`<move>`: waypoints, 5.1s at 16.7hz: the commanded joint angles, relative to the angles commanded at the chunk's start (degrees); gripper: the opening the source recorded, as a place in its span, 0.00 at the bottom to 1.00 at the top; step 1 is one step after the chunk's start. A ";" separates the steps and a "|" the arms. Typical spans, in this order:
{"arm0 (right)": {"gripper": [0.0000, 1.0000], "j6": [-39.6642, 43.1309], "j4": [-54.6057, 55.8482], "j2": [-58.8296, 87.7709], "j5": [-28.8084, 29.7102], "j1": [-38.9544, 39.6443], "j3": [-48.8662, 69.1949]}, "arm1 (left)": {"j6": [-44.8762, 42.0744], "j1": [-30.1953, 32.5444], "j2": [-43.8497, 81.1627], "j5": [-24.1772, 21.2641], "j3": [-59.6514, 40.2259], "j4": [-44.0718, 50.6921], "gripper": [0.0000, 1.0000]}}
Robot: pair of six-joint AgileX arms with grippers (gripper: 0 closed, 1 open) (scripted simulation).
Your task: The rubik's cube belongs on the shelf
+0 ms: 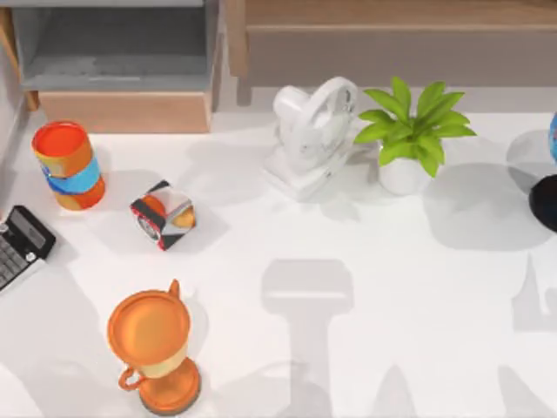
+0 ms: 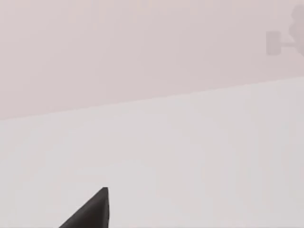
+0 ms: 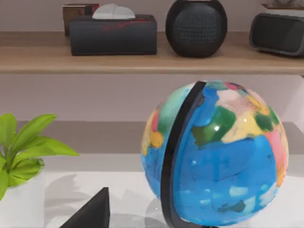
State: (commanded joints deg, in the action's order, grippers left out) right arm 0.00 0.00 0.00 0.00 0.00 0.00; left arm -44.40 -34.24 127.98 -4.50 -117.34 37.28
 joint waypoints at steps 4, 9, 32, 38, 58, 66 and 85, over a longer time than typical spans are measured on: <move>1.00 0.00 0.00 0.00 0.00 0.00 0.00 | 11.44 6.86 4.60 0.59 -9.31 18.77 1.00; 1.00 0.00 0.00 0.00 0.00 0.00 0.00 | 21.51 13.14 9.71 0.27 -16.56 34.70 1.00; 1.00 0.00 0.00 0.00 0.00 0.00 0.00 | 20.84 11.28 7.87 -0.48 -17.11 40.50 1.00; 1.00 0.00 0.00 0.00 0.00 0.00 0.00 | 24.48 14.94 16.34 0.17 -14.08 29.05 1.00; 1.00 0.00 0.00 0.00 0.00 0.00 0.00 | 24.49 14.97 16.39 0.17 -14.08 28.99 0.00; 1.00 0.00 0.00 0.00 0.00 0.00 0.00 | 24.51 14.74 16.01 0.52 -13.84 29.36 0.00; 1.00 0.00 0.00 0.00 0.00 0.00 0.00 | 24.43 14.84 17.39 0.17 -22.78 36.69 0.00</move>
State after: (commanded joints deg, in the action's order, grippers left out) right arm 0.00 0.00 0.00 0.00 0.00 0.00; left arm -19.97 -19.40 145.37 -4.33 -140.11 73.97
